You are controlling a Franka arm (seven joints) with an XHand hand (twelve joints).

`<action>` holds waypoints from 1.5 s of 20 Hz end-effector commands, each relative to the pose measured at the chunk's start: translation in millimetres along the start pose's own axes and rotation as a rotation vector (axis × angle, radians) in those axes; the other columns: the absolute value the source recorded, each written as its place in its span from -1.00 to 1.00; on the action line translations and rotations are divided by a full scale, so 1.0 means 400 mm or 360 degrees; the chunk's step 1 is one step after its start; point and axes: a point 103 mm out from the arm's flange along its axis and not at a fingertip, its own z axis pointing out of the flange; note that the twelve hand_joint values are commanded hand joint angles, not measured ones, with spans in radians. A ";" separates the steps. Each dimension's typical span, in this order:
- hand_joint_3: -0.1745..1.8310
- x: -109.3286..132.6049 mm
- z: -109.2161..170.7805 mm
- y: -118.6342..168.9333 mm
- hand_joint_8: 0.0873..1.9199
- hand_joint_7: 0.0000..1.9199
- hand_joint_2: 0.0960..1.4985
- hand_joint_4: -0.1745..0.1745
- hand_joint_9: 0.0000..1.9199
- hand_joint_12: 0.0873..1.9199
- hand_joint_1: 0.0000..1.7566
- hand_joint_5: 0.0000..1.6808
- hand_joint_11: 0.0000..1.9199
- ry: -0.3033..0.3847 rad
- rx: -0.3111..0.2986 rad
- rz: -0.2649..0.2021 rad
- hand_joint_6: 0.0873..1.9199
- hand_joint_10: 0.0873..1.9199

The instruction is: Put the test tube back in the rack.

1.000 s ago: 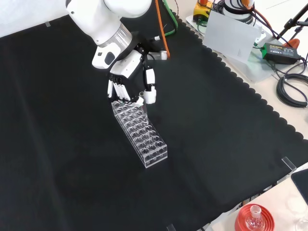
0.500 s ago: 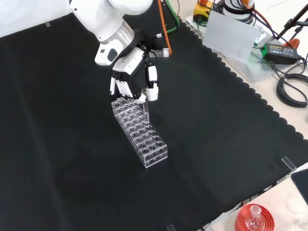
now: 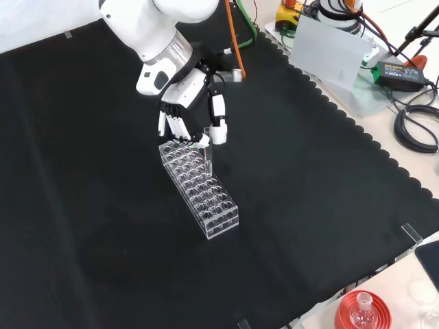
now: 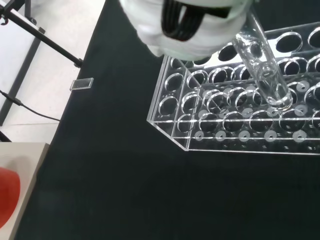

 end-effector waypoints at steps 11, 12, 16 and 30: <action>-0.38 -0.007 0.036 0.033 -0.47 0.36 -0.04 -1.00 0.12 0.38 0.49 0.48 -0.41 -0.0017 0.0043 0.0036 -0.42 -0.50; -0.38 -0.011 0.039 0.034 -0.47 0.36 -0.04 -1.00 0.12 0.38 0.49 0.48 -0.41 -0.0021 0.0047 0.0039 -0.42 -0.50; -0.38 -0.027 0.047 0.031 -0.47 0.36 -0.05 -1.00 0.12 0.38 0.49 0.48 -0.41 -0.0029 0.0037 0.0072 -0.42 -0.50; -0.37 -0.052 0.057 0.042 -0.47 0.36 -0.05 -1.00 0.12 0.38 0.49 0.48 -0.41 -0.0032 0.0073 0.0109 -0.42 -0.50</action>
